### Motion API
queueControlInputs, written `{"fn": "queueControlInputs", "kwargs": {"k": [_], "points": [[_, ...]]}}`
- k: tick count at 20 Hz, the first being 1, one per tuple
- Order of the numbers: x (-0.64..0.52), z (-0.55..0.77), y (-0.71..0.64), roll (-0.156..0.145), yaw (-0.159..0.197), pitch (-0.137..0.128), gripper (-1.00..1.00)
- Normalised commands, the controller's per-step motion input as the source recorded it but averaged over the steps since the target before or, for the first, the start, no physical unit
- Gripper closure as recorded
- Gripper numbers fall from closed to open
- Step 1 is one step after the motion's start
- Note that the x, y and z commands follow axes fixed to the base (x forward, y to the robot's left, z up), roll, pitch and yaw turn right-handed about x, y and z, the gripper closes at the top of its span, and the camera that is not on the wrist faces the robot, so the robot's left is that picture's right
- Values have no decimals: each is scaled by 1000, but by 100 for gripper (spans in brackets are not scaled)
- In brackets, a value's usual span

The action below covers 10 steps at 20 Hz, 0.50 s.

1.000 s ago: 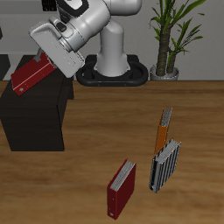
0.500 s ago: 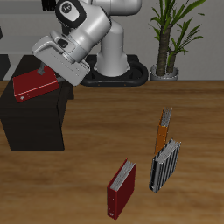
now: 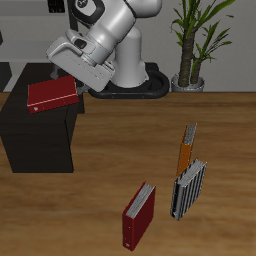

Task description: Place the left red book flat on top of the shelf

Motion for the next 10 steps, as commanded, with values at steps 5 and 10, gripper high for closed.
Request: {"fn": "queueControlInputs", "kwargs": {"k": [5, 10], "points": [[-107, 139, 351, 100, -15, -31, -100], [-18, 23, 106, 41, -10, 0, -100]]}}
